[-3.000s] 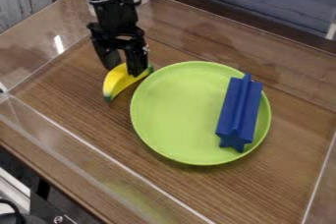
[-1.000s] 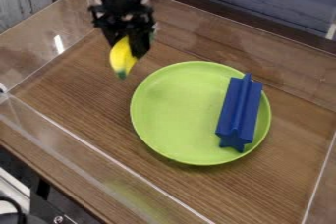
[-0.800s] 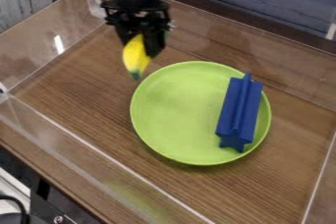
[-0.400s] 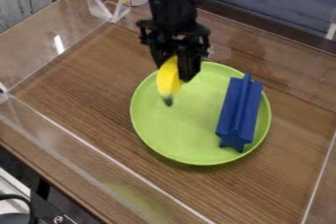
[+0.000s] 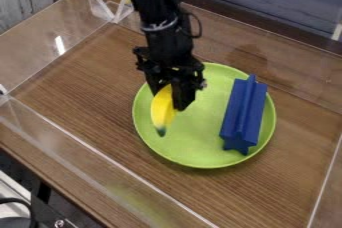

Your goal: Put the banana in the green plate

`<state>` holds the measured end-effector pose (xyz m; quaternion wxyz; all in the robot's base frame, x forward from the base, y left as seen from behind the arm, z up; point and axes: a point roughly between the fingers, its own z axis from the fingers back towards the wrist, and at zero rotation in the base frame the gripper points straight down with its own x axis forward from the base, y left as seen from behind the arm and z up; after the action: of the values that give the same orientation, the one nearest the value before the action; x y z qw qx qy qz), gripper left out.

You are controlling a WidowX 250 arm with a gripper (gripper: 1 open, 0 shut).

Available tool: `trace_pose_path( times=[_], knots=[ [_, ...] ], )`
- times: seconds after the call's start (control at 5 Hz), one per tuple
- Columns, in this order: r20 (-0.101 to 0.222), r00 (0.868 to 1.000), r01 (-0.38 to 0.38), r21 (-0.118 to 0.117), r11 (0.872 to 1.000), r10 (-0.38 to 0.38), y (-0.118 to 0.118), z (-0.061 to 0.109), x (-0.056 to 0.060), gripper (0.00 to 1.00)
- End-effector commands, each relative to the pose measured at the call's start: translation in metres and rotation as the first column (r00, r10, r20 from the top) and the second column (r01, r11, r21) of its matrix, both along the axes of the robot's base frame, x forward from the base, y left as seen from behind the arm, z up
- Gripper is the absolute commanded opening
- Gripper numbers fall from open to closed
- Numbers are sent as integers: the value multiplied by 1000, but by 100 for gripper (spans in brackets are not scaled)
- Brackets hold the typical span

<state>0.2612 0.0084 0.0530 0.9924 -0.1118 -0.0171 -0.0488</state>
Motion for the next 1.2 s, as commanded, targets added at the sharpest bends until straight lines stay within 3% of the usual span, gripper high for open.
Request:
trace_pose_path(
  times=[0.0,1.0],
  knots=[
    [41,999,-21,15,1000,20,6,6,6,0],
    [56,995,-83,39,996,81,16,-2,25,0]
  ],
)
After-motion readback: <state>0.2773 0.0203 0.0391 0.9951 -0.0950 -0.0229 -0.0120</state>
